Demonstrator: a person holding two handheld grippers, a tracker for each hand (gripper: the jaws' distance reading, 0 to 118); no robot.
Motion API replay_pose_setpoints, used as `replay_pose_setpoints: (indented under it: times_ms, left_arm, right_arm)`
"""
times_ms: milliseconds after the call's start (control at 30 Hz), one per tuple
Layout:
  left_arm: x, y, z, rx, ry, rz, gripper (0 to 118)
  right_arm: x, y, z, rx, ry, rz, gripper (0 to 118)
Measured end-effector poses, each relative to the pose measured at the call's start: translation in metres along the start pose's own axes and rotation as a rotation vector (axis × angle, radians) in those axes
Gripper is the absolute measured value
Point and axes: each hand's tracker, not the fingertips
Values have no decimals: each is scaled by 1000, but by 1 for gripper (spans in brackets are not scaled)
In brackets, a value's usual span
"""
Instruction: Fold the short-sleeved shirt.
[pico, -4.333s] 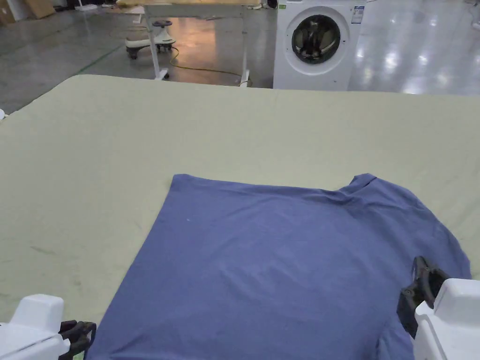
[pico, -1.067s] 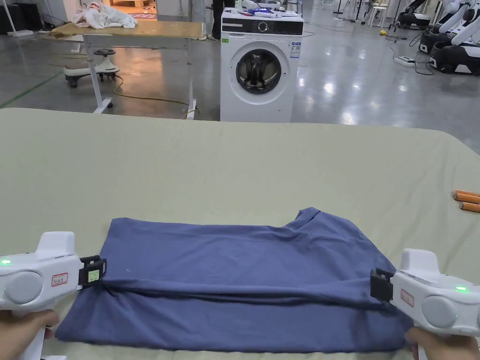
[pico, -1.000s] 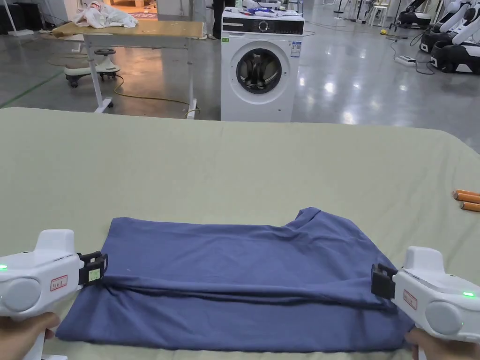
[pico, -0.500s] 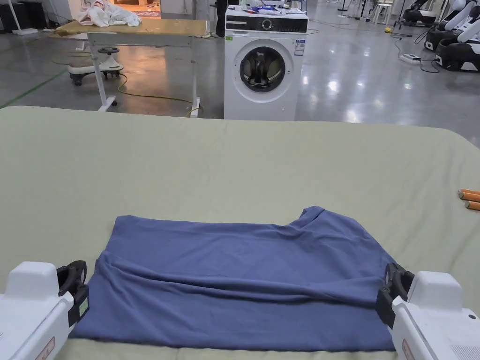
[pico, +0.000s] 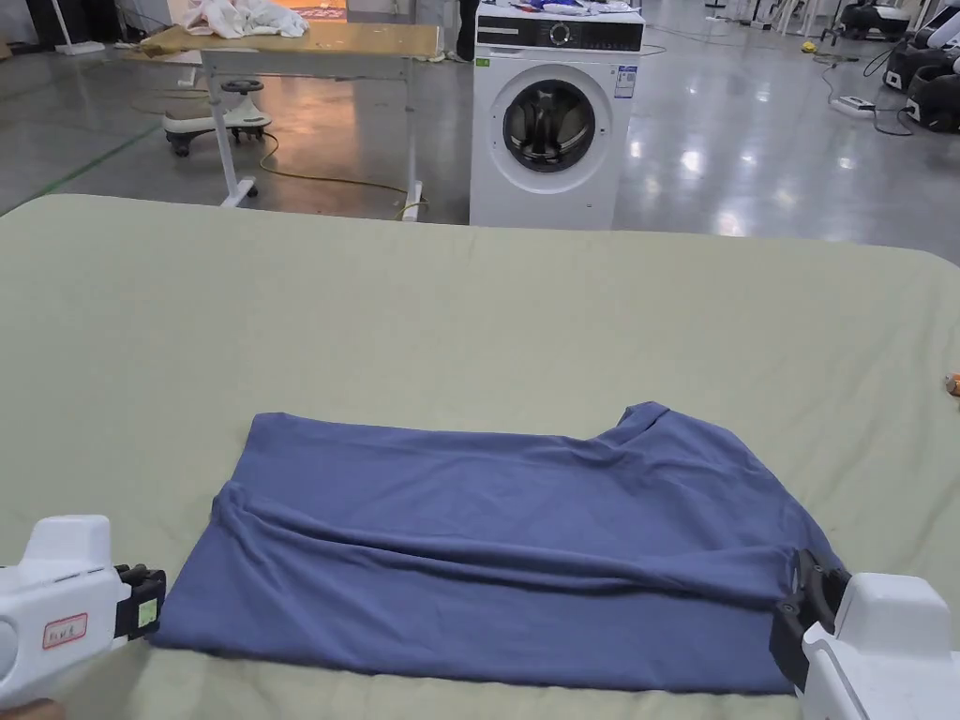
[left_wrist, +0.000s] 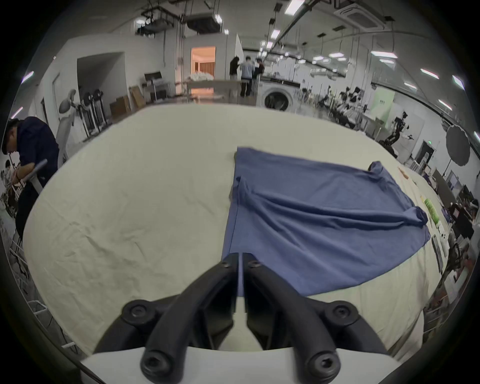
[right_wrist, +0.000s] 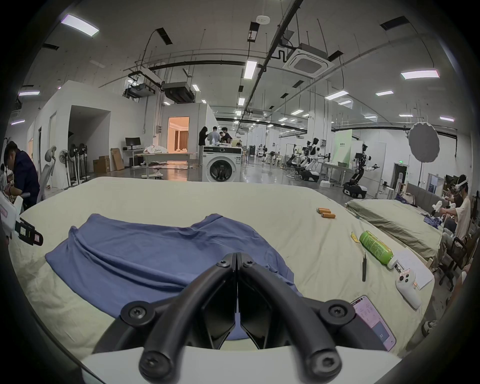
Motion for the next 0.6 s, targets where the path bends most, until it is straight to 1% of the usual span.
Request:
replay_pose_setpoints:
  times_ms: [33,100,133,167,233,300,333,367,400,433,467,533,600]
  left_arm:
    - [-1,2,-6,-41,-11,18,29]
    - [-4,5,-22,-115,-14,62,38]
    - [-5,5,-29,-143,-6,65,49]
    - [-4,3,-37,-177,17,50,54]
    - [-1,-1,-53,-248,53,27,54]
    - [4,-5,-56,-218,61,26,53]
    - [9,-4,-55,-218,88,21,52]
    - [15,-3,-53,-214,98,-8,48]
    - [22,-5,-52,-203,100,-74,38]
    - [31,-10,-44,-190,66,-99,24]
    - [34,-12,-42,-184,42,-91,7]
    - [37,-15,-40,-183,56,-81,2]
    - [38,-17,-27,-165,56,-112,1]
  right_arm:
    - [0,-1,0,-5,-3,2,0]
    - [3,-5,-1,-16,-4,7,0]
    - [4,-6,-1,-19,-5,7,0]
    - [5,-8,-2,-26,-8,10,0]
    - [9,-11,-2,-38,-15,10,0]
    - [12,-14,-3,-54,-23,13,0]
    - [14,-15,-4,-62,-26,14,0]
    - [17,-16,-4,-69,-28,9,0]
    - [20,-17,-4,-76,-30,4,0]
    - [22,-18,-5,-85,-33,2,0]
    - [26,-18,-8,-100,-36,0,0]
    - [37,-20,-15,-151,-22,-36,0]
    - [51,-21,-26,-215,-20,-63,0]
